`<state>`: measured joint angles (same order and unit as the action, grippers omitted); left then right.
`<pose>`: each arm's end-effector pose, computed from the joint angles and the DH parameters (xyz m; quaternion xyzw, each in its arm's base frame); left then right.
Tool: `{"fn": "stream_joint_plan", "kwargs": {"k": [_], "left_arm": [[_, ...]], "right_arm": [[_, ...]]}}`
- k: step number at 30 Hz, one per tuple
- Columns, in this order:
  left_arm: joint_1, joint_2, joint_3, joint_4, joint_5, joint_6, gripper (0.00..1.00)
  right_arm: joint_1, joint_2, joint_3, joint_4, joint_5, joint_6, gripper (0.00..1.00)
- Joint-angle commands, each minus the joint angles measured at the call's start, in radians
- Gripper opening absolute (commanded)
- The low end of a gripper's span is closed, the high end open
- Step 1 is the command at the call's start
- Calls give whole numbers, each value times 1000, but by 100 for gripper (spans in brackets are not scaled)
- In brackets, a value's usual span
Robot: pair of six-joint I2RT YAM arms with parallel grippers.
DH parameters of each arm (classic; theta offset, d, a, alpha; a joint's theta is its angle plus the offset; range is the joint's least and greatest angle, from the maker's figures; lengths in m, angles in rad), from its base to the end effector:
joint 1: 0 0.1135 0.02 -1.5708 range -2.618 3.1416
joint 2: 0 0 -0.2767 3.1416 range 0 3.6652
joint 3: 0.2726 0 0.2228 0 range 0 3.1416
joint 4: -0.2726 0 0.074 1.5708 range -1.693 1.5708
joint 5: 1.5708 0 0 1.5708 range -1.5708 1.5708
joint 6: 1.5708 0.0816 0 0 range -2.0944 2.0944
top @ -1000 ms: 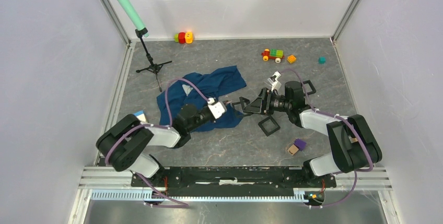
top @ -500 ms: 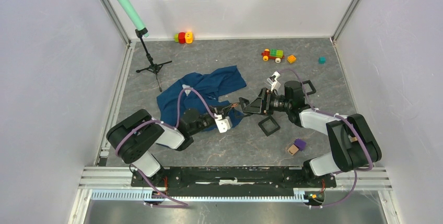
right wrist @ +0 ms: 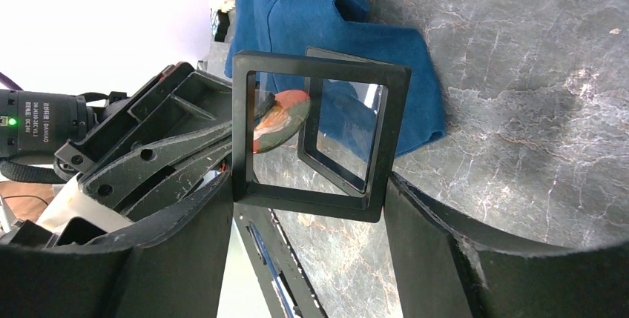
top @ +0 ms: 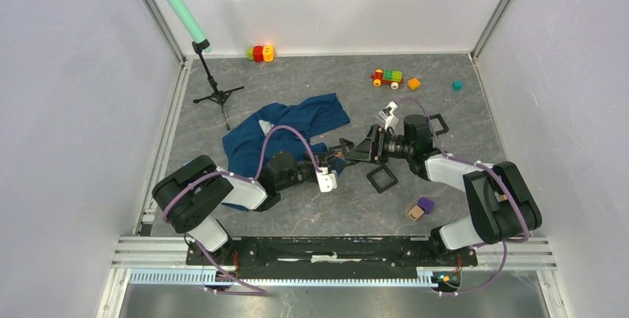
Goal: Remove the brooch from the garment
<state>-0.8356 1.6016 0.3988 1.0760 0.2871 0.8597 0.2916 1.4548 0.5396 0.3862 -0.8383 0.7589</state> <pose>0.1926 -0.2474 0.1922 0.6194 0.4206 -0.0995 0.6553 0.2482 0.1378 0.1899 -0.0136 0.8177 0.5334 0.2163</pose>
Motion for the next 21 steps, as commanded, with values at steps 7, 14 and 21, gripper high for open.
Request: {"fn": "stream_joint_plan", "kwargs": {"k": [7,14,21], "left_arm": [[-34,15,73,-52,-54,93,5],[-34,35,70,-50,-113,97,5],[-34,53,40,41,-153,71,4]], "right_arm": [[4,-12,23,43,-27,19,56],[5,-17,15,63,-33,35,56],[0,-10,4,81,-27,46,55]]}}
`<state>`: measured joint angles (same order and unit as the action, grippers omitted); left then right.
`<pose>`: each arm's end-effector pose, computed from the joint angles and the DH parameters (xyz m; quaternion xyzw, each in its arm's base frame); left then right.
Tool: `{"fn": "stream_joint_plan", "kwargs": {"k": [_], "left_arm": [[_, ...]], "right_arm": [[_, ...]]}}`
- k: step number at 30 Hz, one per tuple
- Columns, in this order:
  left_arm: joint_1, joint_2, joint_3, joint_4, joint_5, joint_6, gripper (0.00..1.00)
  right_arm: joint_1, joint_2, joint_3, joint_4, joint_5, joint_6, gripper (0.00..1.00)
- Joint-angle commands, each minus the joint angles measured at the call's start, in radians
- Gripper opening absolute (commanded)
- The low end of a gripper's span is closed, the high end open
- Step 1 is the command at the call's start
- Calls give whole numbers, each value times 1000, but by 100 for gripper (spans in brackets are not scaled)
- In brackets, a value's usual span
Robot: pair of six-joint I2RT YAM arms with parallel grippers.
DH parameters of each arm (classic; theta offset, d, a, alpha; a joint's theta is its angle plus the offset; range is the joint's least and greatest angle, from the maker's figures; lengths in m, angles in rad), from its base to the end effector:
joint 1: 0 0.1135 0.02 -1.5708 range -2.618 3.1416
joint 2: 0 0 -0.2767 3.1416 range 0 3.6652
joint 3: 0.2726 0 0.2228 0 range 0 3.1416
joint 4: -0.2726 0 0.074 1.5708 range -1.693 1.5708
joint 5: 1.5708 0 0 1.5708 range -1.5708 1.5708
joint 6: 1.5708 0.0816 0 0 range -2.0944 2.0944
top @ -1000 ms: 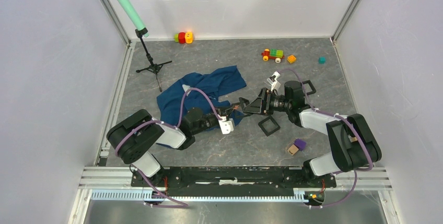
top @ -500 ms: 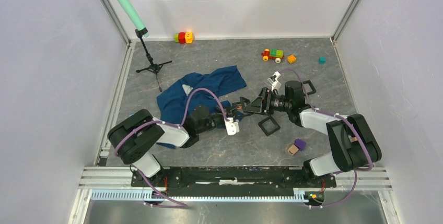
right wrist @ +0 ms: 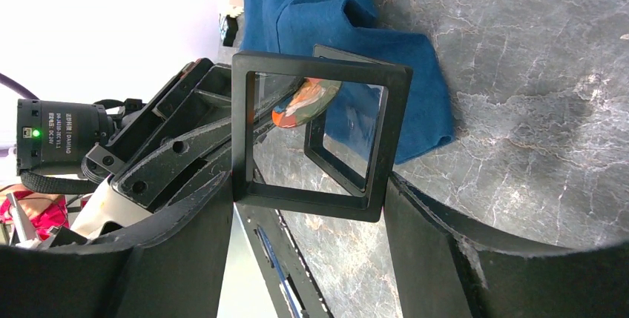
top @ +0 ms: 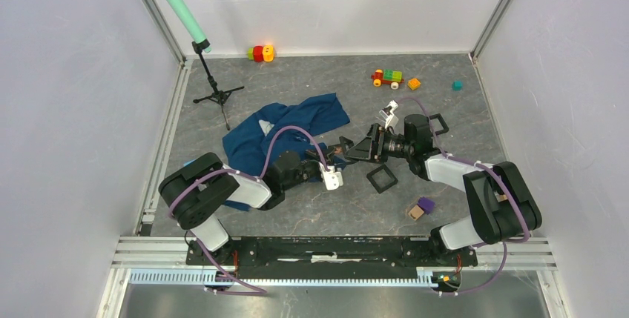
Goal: Remove the brooch from the garment
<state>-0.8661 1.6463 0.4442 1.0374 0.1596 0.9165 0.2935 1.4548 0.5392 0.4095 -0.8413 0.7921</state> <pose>0.2017 -0.2572 0.1855 0.6239 0.4378 -0.0446 0.6458 0.2491 0.1388 0.1925 -0.0068 0.8133 0.5406 0.2150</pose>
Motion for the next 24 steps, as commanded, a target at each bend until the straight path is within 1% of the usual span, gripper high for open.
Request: {"fn": "stream_joint_plan", "kwargs": {"k": [1,8,11,13,16,21,24], "left_arm": [[-4,8,-4,75,-21,12,4],[-5,11,25,53,32,7,9],[-6,7,25,25,70,21,11],[-6,-1,34,-22,78,34,14],[-10,-13,45,-89,92,55,21],[-11,-36,76,-169,86,35,32],[-12,-70,104,-269,102,10,37]], "right_arm": [[-2,-10,4,61,-25,15,55],[-2,-10,-1,64,-25,17,55],[-2,-11,-3,70,-25,21,55],[-2,-10,-5,76,-25,25,55],[-2,-7,-5,81,-25,30,55],[-2,-4,-8,90,-25,35,55],[-2,2,-14,96,-28,36,54]]}}
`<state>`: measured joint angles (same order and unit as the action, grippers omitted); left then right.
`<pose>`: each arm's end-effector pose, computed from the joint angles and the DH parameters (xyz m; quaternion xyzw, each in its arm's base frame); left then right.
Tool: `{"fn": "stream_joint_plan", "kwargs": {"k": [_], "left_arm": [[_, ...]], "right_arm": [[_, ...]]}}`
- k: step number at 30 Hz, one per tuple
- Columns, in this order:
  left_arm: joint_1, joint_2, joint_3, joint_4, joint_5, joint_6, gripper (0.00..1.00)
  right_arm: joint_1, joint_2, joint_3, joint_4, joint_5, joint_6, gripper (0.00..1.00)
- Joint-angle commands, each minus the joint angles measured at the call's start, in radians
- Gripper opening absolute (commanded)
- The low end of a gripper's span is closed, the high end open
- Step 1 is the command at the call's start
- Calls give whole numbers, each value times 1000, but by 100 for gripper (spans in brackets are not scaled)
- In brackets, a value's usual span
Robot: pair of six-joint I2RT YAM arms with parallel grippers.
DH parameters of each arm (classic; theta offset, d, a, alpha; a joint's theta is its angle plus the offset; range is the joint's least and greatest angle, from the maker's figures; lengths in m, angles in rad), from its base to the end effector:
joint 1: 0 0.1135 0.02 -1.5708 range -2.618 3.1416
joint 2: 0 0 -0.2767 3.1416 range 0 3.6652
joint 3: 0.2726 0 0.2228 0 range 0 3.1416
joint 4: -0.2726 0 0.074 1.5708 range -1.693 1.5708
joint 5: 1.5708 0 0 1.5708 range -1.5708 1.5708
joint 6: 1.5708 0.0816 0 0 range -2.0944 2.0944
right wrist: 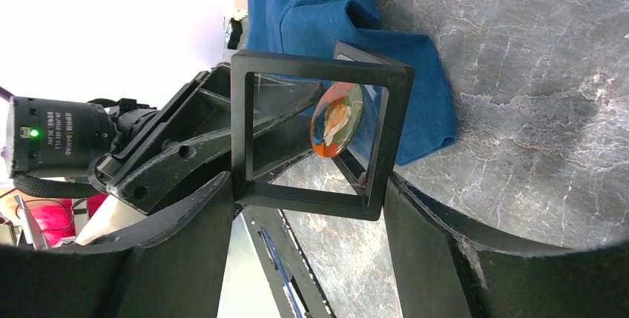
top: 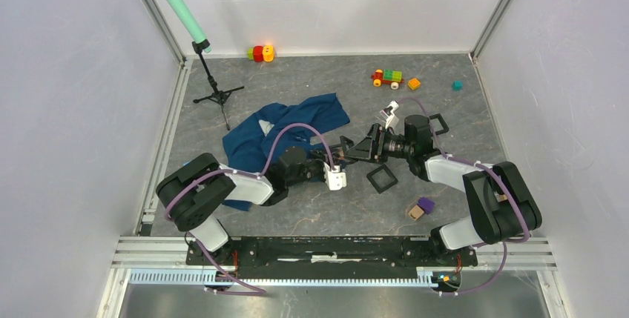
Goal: Remove the brooch from the garment
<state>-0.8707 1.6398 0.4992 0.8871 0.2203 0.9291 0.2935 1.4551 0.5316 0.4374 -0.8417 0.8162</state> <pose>0.2001 -0.2652 0.1810 0.6575 0.4360 -0.0691 0.6106 0.2493 0.1389 0.1934 -0.0017 0.8097 0.5456 0.2161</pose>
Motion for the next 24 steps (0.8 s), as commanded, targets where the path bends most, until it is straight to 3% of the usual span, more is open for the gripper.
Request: {"fn": "stream_joint_plan", "kwargs": {"k": [1,11,20,24], "left_arm": [[-9,-77,59,-155,45,-7,39],[-9,-163,153,-459,45,-186,60],[-9,-216,121,-396,7,-348,75],[-9,-265,86,-325,-76,-540,90]], "right_arm": [[-2,3,-9,72,-25,14,54],[-9,91,-11,163,-17,51,52],[-91,177,84,65,-8,-61,51],[-142,198,172,-156,66,-242,51]]}}
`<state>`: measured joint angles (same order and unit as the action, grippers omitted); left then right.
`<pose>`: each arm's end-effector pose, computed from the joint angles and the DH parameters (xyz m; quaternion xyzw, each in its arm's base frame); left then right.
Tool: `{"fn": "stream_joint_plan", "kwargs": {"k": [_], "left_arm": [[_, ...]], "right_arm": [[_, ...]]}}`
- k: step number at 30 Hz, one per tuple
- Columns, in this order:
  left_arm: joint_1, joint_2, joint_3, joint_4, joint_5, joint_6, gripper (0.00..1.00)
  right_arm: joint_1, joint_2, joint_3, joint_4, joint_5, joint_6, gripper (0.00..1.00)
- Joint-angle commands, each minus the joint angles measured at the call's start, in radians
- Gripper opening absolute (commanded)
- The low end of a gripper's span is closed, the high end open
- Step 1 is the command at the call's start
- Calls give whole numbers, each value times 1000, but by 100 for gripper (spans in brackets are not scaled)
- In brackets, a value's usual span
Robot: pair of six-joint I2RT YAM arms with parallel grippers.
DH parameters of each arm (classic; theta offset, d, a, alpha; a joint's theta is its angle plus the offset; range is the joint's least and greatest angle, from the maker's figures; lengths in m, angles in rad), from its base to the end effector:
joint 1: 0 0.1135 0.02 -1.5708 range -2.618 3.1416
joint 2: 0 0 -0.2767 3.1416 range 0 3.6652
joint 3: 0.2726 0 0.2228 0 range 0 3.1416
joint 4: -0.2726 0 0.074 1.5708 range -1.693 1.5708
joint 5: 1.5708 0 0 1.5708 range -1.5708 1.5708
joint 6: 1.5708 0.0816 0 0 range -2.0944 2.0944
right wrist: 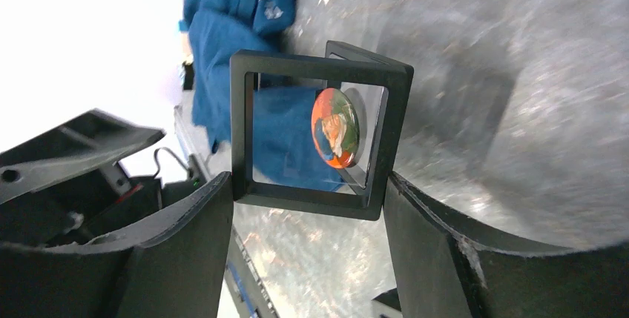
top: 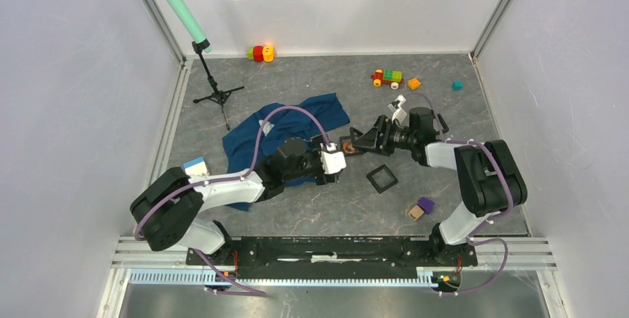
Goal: Remove the brooch from the garment
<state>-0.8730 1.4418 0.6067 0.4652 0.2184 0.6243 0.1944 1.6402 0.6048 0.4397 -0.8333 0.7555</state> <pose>0.1896 -0.2536 0.2135 0.6034 0.5589 -0.1589 0.5462 0.2895 0.1185 0.1633 0.0415 0.8288 0.5139 0.2175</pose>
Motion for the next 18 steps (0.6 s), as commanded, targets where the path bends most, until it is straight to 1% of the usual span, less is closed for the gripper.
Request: {"fn": "stream_joint_plan", "kwargs": {"k": [1,5,8,10,12,14,18], "left_arm": [[-6,-82,-18,82,-100,-300,93],[-6,-118,32,-43,-191,-502,99],[-5,-121,100,-189,-282,-604,99],[-3,-117,138,-260,-362,-667,97],[-1,-119,152,-308,-393,-694,97],[3,-124,157,-353,-464,-758,98],[8,-132,176,-451,-516,-826,98]], "right_arm": [[-56,17,103,-166,66,-192,51],[-101,40,115,-205,99,-236,51],[-120,48,138,-274,175,-293,51],[-125,52,158,-316,224,-331,51],[-126,52,182,-366,284,-362,51],[-126,46,201,-409,350,-388,52],[-126,25,229,-485,473,-436,54]]}}
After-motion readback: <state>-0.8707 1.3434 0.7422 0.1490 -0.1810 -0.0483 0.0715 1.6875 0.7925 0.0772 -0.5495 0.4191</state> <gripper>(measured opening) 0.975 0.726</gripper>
